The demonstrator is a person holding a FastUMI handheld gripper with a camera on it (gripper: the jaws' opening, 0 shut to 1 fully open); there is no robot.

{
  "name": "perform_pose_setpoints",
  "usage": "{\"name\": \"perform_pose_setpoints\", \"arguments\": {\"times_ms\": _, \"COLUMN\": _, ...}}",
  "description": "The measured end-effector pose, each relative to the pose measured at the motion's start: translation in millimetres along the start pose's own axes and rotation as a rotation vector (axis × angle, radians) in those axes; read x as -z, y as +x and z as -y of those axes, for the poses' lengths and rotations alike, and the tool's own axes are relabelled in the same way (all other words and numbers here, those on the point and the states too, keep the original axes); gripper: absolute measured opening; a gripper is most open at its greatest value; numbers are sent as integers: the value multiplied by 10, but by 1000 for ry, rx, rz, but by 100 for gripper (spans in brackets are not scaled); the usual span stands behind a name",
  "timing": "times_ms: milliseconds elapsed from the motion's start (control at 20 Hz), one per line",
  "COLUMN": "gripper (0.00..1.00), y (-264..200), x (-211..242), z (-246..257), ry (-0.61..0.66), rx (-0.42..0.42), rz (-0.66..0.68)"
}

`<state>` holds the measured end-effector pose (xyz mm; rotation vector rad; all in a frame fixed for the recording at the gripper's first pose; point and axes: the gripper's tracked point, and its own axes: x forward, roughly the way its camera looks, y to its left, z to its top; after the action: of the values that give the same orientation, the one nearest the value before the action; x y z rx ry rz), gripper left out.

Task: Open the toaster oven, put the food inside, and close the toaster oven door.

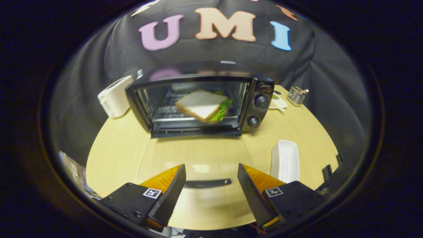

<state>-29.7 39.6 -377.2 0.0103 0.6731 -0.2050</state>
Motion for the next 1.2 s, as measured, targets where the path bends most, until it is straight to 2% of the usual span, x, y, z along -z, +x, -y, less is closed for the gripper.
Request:
{"name": "perform_pose_setpoints", "arguments": {"times_ms": 150, "gripper": 97, "y": -51, "x": 281, "z": -153, "ry": -38, "rx": -58, "rz": -53}}
{"name": "perform_pose_setpoints", "arguments": {"times_ms": 450, "gripper": 97, "y": 147, "x": 640, "z": -364, "ry": -49, "rx": -102, "rz": -150}}
{"name": "perform_pose_setpoints", "arguments": {"times_ms": 750, "gripper": 97, "y": 441, "x": 661, "z": -445, "ry": -32, "rx": -60, "rz": -190}}
{"name": "perform_pose_setpoints", "arguments": {"times_ms": 1050, "gripper": 97, "y": 376, "x": 490, "z": -451, "ry": -3, "rx": -26, "rz": -163}}
{"name": "perform_pose_setpoints", "arguments": {"times_ms": 1200, "gripper": 97, "y": 311, "x": 354, "z": -459, "ry": -42, "rx": -5, "rz": -151}}
